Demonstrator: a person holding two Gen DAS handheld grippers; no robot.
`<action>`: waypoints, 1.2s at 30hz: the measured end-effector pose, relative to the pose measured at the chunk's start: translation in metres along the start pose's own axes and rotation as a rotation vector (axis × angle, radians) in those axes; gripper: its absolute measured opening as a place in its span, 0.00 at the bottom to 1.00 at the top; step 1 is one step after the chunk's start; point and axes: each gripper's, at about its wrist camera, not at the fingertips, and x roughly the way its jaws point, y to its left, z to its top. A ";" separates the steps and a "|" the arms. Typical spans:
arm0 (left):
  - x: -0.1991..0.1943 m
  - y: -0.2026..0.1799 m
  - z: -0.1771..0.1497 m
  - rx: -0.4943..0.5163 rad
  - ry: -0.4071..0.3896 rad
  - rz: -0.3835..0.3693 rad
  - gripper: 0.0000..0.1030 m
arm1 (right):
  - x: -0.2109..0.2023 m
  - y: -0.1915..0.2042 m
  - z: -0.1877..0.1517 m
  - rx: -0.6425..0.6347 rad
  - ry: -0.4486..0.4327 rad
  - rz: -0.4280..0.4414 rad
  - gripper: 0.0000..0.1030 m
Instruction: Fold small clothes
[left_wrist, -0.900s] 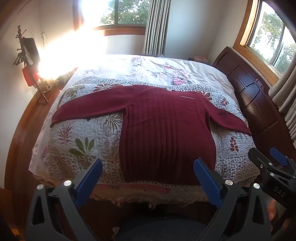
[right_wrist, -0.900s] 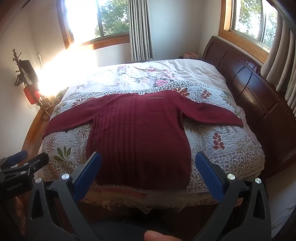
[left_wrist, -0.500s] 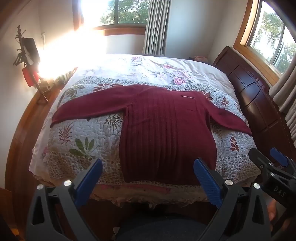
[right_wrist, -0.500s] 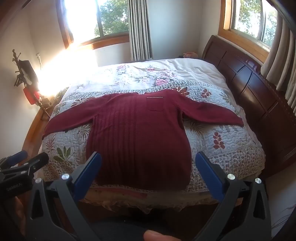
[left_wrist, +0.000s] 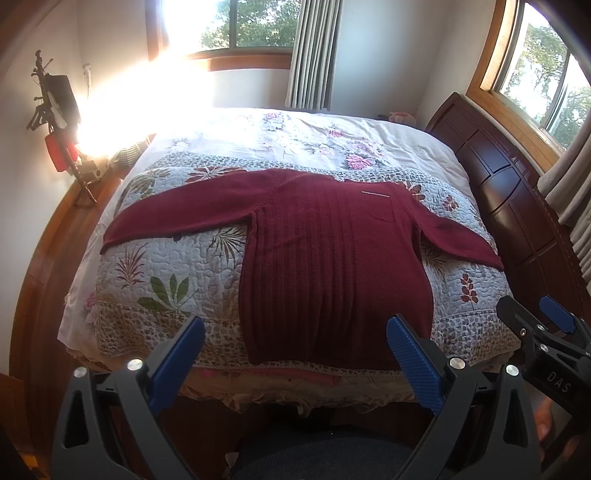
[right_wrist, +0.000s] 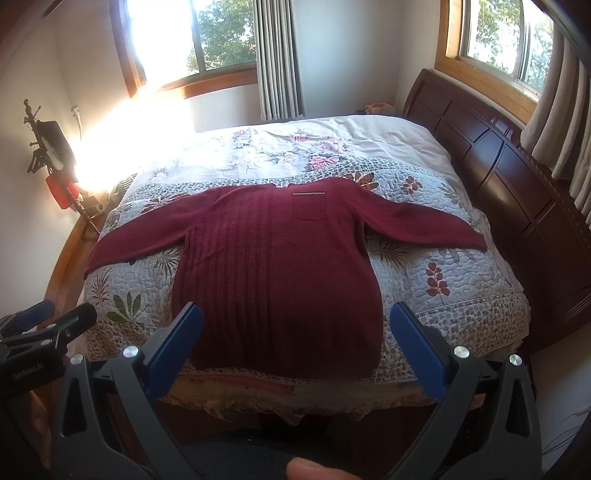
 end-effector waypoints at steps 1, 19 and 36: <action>0.001 0.001 0.000 0.000 -0.001 0.000 0.96 | 0.000 0.000 0.000 0.000 0.000 0.000 0.98; -0.001 0.000 0.004 0.004 -0.004 0.005 0.96 | 0.002 0.001 0.000 -0.001 0.003 0.001 0.98; 0.000 0.002 0.004 0.006 -0.002 0.006 0.96 | 0.001 -0.003 0.000 0.002 0.004 0.000 0.98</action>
